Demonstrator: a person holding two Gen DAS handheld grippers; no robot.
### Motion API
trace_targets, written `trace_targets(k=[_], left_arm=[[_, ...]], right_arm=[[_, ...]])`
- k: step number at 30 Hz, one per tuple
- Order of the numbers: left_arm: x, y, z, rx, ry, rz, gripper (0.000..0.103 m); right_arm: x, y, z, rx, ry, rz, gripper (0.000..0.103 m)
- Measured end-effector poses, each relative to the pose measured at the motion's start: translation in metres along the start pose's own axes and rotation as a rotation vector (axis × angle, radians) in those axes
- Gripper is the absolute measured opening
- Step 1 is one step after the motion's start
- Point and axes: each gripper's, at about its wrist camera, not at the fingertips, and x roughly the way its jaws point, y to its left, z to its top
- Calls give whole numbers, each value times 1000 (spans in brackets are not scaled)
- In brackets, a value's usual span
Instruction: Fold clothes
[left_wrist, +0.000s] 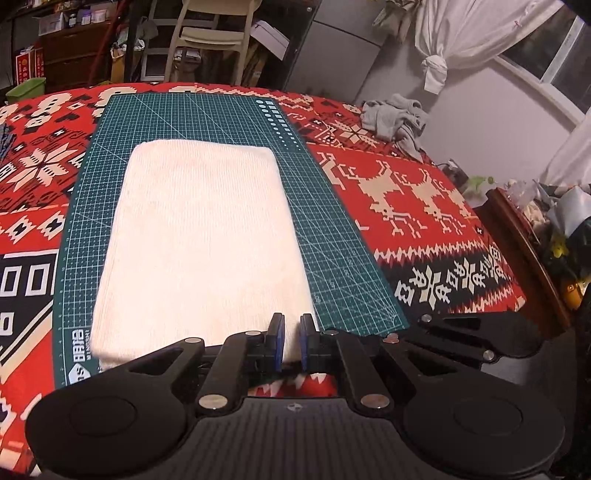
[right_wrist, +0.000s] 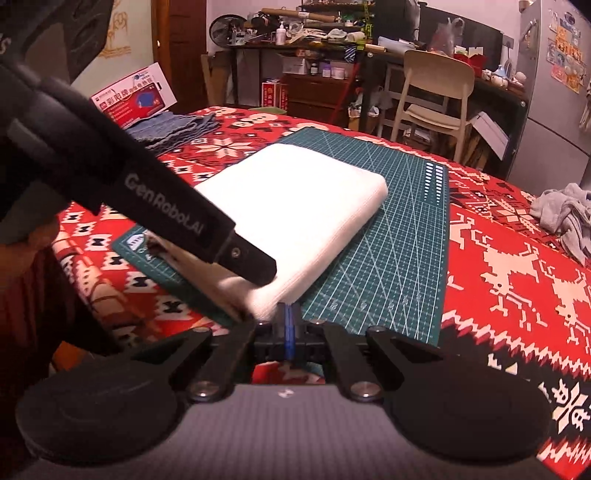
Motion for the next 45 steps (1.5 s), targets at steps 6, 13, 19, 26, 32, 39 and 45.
trace_targets(k=[6,13,19,26,32,39,45], left_arm=[[-4,-5,-4,2,11,12,7],[-13,-3,10,5,-18,2,7],[6,7,46,3,-51,41,7],[33,10,60,5,-5,49,7],[25,6,46,-29,46,7,7],[16,-1,40,-10,57,-4,7],[31,4,70,11,12,25,7]], right_arm=[[-11,9,-3,17,8,5,0],[-18,-8,0,101,0,48,1],[-7,-32,17,114,-33,-3,1],[33,-47,36,71,-32,-25,1],[32,-33,28,-6,0,-7,1],[11,-22,17,-19,8,33,1],[32,-48,39,33,-34,-14,2]])
